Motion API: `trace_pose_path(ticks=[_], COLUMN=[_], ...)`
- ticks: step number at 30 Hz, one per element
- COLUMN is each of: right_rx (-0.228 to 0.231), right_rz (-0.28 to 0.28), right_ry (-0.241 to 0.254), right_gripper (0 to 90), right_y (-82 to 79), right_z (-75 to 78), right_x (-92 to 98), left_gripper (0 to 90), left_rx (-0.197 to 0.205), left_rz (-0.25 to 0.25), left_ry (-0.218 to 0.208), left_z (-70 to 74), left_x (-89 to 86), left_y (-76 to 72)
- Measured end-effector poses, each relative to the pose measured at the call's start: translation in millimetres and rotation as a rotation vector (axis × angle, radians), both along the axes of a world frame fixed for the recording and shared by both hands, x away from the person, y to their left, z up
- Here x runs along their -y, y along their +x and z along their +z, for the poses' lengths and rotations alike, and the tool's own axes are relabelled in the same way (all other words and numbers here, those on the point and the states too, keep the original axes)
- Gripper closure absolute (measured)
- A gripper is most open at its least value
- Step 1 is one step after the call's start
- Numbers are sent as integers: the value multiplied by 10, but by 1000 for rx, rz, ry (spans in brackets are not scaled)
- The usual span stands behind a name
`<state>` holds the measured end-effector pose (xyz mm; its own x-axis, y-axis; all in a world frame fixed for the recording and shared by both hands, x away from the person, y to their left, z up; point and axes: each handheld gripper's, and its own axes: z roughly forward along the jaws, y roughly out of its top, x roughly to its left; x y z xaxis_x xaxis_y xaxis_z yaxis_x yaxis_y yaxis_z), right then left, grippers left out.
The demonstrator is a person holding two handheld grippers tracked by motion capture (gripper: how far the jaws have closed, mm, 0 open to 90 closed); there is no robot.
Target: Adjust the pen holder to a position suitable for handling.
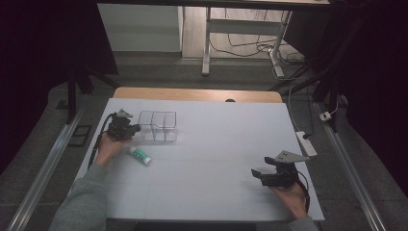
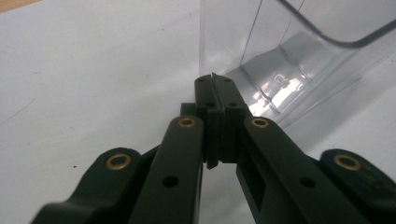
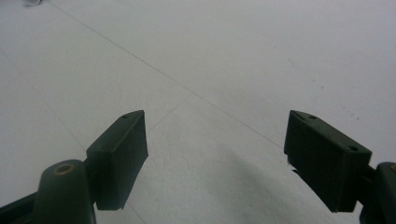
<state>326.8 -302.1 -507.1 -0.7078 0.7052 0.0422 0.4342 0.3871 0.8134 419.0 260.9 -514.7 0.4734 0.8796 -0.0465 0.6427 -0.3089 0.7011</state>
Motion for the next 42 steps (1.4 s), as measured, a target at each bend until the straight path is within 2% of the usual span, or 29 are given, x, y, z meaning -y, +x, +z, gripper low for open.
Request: trace_pose_path(ticks=[8,21,42], right_rx=[-5,-11,-19], right_rz=[1,8,11], right_ry=[-14,-10,-23], right_gripper=[211,210,209], right_y=[2,12,15], right_z=[-4,-20,-29], right_x=[-7,-18,-28], left_gripper=[887,888,887], left_rx=[1,6,5], left_rz=[3,13,-34], left_ry=[0,5,10], left_z=[-11,-1,39], left_x=[3,15,186], left_y=[12,23,69])
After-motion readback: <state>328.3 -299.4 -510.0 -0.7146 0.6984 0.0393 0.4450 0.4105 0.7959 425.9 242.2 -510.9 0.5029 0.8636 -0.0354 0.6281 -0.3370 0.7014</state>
